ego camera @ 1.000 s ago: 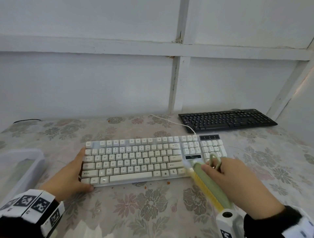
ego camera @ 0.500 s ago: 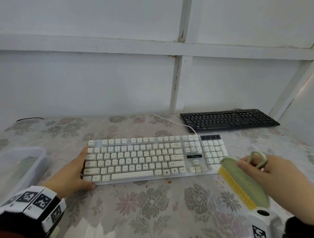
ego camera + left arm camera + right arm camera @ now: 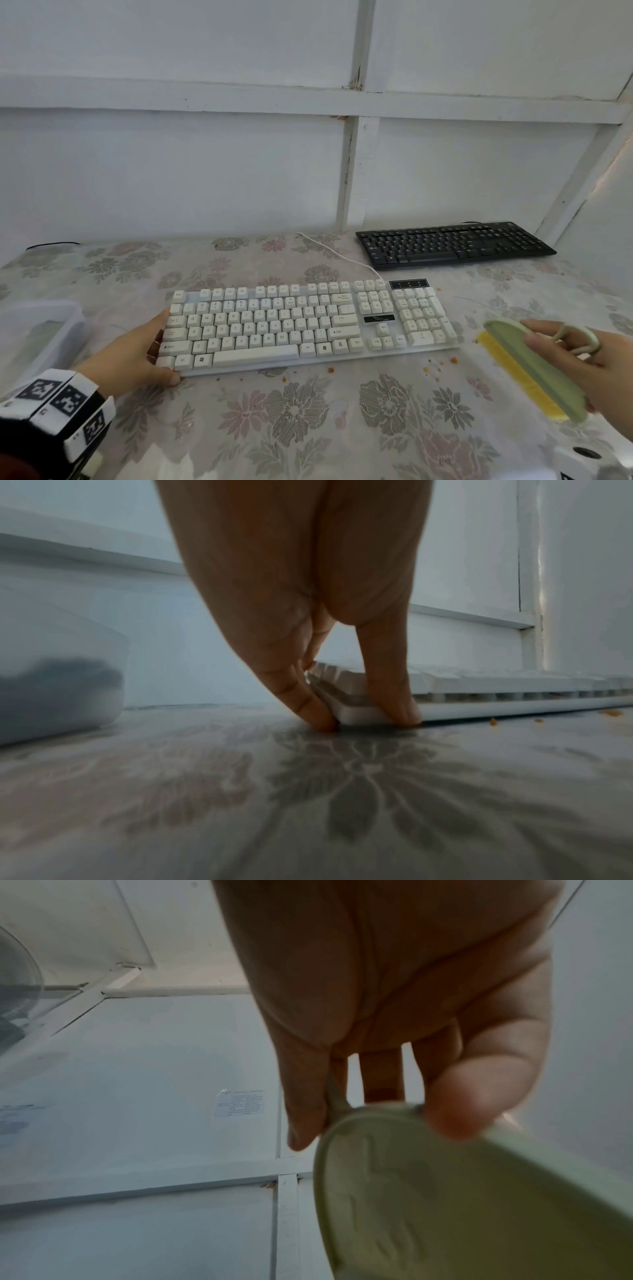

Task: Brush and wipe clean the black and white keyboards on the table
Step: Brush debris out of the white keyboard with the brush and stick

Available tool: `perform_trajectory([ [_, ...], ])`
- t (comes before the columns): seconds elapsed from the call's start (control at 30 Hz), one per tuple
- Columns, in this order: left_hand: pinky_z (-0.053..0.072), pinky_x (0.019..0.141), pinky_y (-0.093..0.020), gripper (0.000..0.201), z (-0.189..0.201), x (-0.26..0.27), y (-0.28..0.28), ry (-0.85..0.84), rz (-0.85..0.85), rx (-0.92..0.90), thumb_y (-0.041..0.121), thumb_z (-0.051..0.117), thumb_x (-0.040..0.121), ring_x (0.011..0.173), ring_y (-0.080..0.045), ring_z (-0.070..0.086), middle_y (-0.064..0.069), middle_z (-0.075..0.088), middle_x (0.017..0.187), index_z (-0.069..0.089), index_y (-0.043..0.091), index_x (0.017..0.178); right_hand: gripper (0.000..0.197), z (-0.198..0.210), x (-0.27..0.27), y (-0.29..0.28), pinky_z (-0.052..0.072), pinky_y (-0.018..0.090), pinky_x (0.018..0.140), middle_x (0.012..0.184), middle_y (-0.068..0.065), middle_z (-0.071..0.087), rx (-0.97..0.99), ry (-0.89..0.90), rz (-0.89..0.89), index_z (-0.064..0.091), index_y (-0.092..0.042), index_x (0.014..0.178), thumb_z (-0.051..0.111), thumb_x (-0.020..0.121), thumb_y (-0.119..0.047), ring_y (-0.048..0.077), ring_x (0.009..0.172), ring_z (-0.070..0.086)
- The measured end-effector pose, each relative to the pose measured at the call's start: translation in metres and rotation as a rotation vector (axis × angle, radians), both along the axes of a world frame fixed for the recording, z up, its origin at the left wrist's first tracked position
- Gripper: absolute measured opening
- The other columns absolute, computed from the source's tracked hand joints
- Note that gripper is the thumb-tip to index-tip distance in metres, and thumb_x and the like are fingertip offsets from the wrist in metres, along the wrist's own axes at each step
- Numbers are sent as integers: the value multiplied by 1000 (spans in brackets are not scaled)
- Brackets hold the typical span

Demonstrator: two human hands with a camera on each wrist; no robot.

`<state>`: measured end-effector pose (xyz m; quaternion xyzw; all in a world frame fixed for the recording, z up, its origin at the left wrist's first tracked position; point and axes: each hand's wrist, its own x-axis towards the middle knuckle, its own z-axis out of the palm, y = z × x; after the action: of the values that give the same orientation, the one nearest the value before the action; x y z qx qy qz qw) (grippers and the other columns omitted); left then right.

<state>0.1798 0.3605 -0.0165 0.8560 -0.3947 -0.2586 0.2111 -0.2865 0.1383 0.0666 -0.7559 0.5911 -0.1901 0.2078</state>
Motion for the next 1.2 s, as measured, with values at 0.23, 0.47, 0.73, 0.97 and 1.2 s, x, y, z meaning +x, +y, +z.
perform_trajectory([
  [0.23, 41, 71, -9, 104, 6, 1, -2, 2, -19, 56, 23, 87, 59, 89, 1, 52, 21, 49, 97, 25, 21, 143, 62, -15, -7, -17, 50, 28, 56, 75, -12, 71, -72, -31, 0, 53, -74, 89, 23, 43, -103, 17, 68, 66],
  [0.47, 40, 78, -13, 91, 8, -2, -3, -66, 5, 137, 22, 80, 71, 95, -8, 52, 7, 48, 110, 27, 16, 144, 56, 1, 16, 3, 43, 29, 56, 78, -16, 64, -188, 30, 88, 36, -86, 62, 68, 80, -43, 7, 64, 57],
  [0.73, 39, 82, -14, 85, 15, -17, -6, -185, -3, 217, 26, 75, 76, 96, -9, 50, -1, 50, 128, 25, 16, 145, 75, -5, 30, 4, 41, 30, 57, 79, -20, 62, -148, -29, 106, 36, -85, 60, 71, 80, -22, 16, 61, 57],
  [0.97, 35, 97, -17, 80, 17, -30, -9, -232, 36, 275, 31, 67, 84, 118, -14, 48, -2, 43, 141, 21, 11, 145, 57, 3, 32, 11, 43, 25, 61, 87, -21, 61, -198, -143, 204, 38, -85, 66, 65, 82, -38, 11, 65, 57],
  [1.2, 28, 108, -25, 93, 24, -44, -13, -284, 30, 208, 49, 63, 82, 133, -17, 36, -3, 29, 150, 8, 18, 149, 29, -2, 58, 12, 35, -6, 71, 95, -36, 55, -106, -246, 461, 54, -69, 88, 63, 85, -41, -31, 85, 46],
])
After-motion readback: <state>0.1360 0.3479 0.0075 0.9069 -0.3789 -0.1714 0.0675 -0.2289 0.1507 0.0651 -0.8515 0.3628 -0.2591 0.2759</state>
